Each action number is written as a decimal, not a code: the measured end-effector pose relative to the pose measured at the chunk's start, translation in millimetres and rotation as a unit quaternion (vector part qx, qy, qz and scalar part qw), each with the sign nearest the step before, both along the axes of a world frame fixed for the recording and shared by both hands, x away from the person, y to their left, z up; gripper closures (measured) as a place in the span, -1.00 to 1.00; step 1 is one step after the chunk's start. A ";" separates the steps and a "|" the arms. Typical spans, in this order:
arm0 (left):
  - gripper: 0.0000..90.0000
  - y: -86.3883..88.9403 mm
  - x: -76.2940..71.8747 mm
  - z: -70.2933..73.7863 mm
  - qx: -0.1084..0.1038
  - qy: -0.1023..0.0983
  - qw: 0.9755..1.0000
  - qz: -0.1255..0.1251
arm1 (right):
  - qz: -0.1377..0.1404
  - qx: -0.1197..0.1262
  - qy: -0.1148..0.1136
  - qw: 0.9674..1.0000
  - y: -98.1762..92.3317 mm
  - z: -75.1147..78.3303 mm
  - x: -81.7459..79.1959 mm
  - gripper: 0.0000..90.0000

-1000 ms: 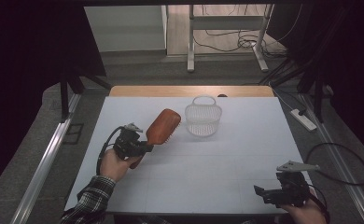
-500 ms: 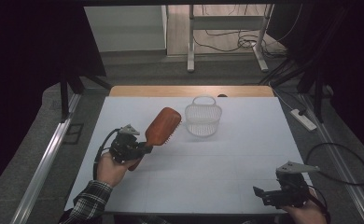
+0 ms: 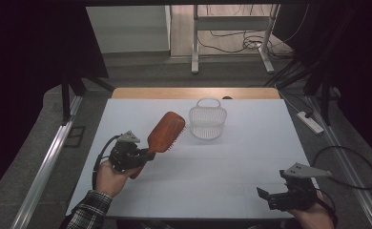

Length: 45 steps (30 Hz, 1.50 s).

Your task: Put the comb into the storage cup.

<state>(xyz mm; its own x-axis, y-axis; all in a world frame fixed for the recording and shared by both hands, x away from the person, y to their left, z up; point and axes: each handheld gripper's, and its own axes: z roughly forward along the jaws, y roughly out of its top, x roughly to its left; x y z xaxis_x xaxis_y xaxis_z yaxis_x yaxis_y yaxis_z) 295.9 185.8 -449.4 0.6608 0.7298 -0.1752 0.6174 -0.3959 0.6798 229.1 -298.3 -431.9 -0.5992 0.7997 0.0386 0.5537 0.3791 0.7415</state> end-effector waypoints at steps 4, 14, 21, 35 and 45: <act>0.60 0.2 -3.6 0.2 -0.001 -0.002 1.000 0.002 | 0.008 0.012 0.001 1.000 2.1 2.5 3.6 -1.00; 0.60 -4.9 -12.5 2.3 -0.002 -0.006 1.000 -0.003 | 0.035 0.042 -0.016 0.998 11.0 10.6 16.3 -1.00; 0.60 -12.9 -13.9 5.1 0.000 -0.012 1.000 -0.015 | 0.044 0.070 -0.016 0.996 17.1 17.1 31.4 -1.00; 0.60 -33.5 -12.5 5.7 -0.001 -0.018 0.999 -0.042 | 0.066 0.098 0.016 0.993 40.2 17.5 57.5 -1.00; 0.60 -40.7 -11.3 6.8 -0.011 -0.022 0.998 -0.050 | 0.076 0.117 0.028 0.990 61.4 20.4 72.3 -1.00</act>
